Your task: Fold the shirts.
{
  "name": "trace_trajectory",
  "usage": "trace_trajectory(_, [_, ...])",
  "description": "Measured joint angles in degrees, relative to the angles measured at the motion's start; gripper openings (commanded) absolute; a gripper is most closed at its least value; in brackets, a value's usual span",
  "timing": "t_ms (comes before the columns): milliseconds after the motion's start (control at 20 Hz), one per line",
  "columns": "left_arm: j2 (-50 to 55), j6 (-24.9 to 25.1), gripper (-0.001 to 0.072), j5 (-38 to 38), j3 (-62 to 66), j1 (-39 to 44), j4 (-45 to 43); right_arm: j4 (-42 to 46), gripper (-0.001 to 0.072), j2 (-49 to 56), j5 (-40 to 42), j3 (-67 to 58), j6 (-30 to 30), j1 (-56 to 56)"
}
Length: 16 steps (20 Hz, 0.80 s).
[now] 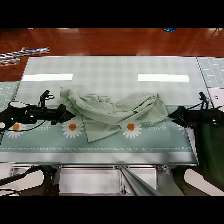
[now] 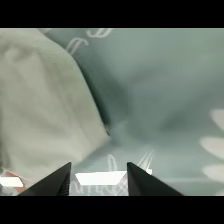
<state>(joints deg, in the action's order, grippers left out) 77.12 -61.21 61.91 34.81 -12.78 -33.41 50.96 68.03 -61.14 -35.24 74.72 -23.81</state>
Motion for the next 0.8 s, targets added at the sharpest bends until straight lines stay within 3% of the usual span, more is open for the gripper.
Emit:
trace_trajectory(150, [0.0,-0.02,0.0018,0.26,0.0,0.17,0.02,-3.61,0.0373,5.25,3.26,-1.7,-0.7,5.49])
trace_trajectory(300, [0.0,-0.04,0.0018,0.37,0.11,0.2,0.04,-6.01,0.0025,10.32,5.6,-5.57,-1.05,10.95])
trace_trajectory(550, [-1.64,-0.17,0.0018,5.64,7.17,-2.75,2.32,-7.48,0.0024,11.43,2.32,-18.38,-1.62,15.63])
trace_trajectory(800, [-9.7,-0.2,0.0018,12.09,27.39,-10.32,15.65,-4.46,0.0024,2.99,-3.34,-41.79,1.38,15.04])
